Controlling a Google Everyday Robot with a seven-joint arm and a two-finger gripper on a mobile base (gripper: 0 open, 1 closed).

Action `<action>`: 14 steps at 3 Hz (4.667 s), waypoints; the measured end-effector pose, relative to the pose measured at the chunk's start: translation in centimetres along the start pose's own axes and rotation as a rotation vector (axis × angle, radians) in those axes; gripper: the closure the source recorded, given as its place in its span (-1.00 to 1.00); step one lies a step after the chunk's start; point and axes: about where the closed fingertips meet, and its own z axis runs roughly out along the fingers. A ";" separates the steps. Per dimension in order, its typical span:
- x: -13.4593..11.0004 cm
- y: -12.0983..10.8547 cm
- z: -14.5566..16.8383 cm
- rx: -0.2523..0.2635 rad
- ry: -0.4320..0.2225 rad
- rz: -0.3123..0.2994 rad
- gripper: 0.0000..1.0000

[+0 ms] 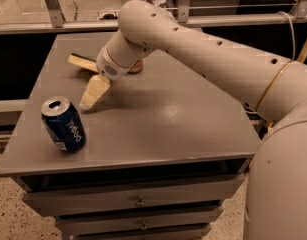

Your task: Move sponge near pepsi can

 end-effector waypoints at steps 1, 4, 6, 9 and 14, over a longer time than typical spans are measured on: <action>-0.7 -0.4 -0.1 0.002 -0.025 -0.003 -0.51; -0.6 -0.2 0.1 -0.007 -0.027 0.000 0.88; -0.6 0.0 0.1 -0.016 -0.021 -0.006 1.00; -11.4 -3.0 -4.8 -0.032 -0.076 -0.255 1.00; -6.8 1.5 -25.7 0.107 -0.029 -0.172 1.00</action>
Offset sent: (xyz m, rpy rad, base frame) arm 0.0066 0.0036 0.0119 0.0510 -0.0094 0.0022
